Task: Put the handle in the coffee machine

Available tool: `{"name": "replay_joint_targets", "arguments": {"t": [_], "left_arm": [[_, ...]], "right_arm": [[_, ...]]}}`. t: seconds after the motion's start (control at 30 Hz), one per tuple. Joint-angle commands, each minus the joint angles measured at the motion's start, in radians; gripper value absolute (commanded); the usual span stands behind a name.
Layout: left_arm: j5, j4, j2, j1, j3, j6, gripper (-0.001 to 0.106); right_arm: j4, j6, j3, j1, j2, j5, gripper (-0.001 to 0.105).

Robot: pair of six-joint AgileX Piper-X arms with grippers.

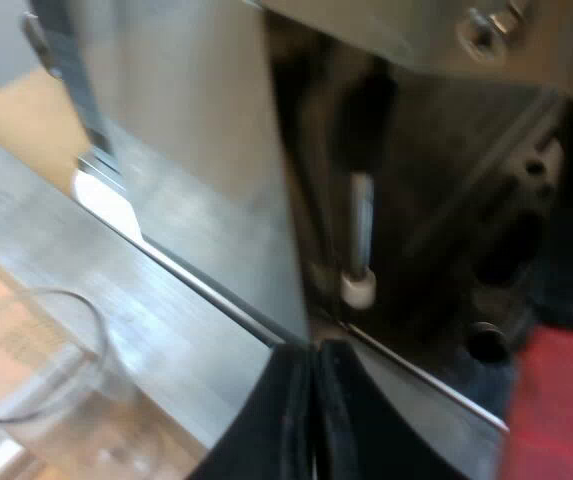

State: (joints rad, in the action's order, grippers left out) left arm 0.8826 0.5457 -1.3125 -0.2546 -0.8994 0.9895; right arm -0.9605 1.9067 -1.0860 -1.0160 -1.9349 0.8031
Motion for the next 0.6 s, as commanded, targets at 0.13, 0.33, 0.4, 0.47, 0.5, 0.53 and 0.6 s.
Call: {"name": "replay_joint_targets", "arguments": {"t": [0.13, 0.33, 0.4, 0.47, 0.5, 0.53, 0.6], "left_arm": [[-0.047, 0.115, 0.003, 0.027, -0.007, -0.108, 0.0], [-0.045, 0.176, 0.005, 0.031, -0.007, -0.154, 0.0], [-0.036, 0.2, 0.008, 0.031, -0.007, -0.168, 0.0], [-0.036, 0.223, 0.01, 0.031, -0.007, -0.172, 0.0], [-0.036, 0.232, 0.01, 0.031, -0.007, -0.174, 0.0], [-0.034, 0.232, 0.01, 0.031, -0.007, -0.178, 0.0], [-0.013, 0.285, 0.01, 0.031, -0.007, -0.207, 0.0]], "right_arm": [[-0.06, 0.004, -0.009, 0.004, 0.015, 0.003, 0.047], [-0.06, 0.004, -0.009, 0.004, 0.015, 0.003, 0.047], [-0.06, 0.004, -0.009, 0.004, 0.015, 0.003, 0.047], [-0.06, 0.004, -0.009, 0.004, 0.015, 0.003, 0.047], [-0.06, 0.004, -0.009, 0.004, 0.015, 0.003, 0.047], [-0.06, 0.004, -0.009, 0.004, 0.015, 0.003, 0.047], [-0.06, 0.004, -0.009, 0.004, 0.015, 0.003, 0.047]]}}
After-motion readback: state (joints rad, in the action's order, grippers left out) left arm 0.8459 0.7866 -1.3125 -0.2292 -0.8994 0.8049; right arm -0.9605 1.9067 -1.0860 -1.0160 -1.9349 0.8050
